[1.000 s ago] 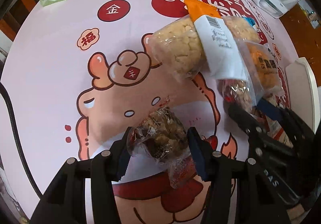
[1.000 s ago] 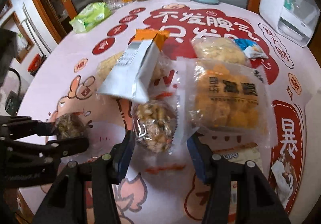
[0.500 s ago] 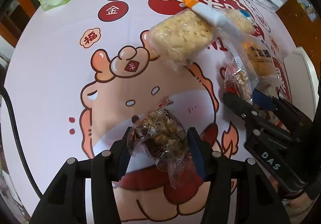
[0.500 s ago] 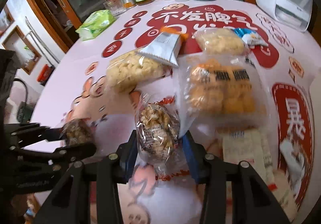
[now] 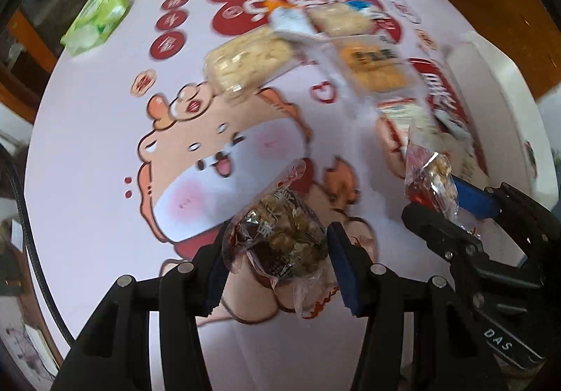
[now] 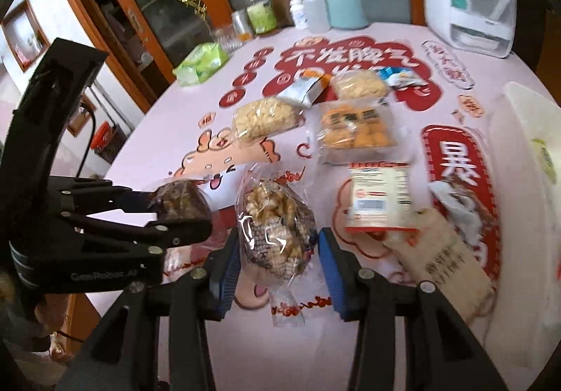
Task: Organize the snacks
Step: 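Carry both nut bags over the white tray and open both tools to drop them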
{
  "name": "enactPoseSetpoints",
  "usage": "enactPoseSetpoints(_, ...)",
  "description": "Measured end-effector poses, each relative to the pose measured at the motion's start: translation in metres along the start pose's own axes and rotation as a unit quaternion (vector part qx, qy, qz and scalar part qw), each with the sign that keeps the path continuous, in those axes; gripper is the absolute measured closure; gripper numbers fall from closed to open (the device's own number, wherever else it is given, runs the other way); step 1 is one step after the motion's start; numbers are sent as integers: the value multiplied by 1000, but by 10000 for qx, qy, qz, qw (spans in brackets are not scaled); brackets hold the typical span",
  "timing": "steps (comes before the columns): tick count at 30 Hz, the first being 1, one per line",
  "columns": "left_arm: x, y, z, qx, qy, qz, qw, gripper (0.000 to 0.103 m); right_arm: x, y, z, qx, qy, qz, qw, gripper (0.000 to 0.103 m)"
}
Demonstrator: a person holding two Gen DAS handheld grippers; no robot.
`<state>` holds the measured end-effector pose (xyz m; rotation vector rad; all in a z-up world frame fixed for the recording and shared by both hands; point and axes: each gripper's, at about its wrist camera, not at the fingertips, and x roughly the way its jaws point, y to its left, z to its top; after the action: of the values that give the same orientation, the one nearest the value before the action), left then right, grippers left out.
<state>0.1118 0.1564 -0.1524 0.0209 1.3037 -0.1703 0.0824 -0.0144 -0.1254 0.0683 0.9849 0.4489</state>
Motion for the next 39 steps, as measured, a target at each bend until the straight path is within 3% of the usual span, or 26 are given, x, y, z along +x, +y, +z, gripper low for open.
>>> enactPoseSetpoints(10,-42,-99,10,889,-399,-145,9951,51,-81,-61,-12,750,-770,-568,9926,59)
enactPoseSetpoints(20,-64,-213,46,1624,-825,-407,9824,51,-140,-147,-30,1655,-1301,-1631,9639,59)
enactPoseSetpoints(25,-67,-267,74,1851,-1069,-457,9758,51,-150,-188,-37,2077,-1366,-1765,9524,59)
enactPoseSetpoints(31,-66,-331,113,2046,-1418,-469,9674,51,-149,-219,-47,2271,-1317,-1768,9486,59)
enactPoseSetpoints(39,-31,-379,142,2062,-1228,-417,9699,51,-127,-245,-55,2393,-839,-1666,9529,57)
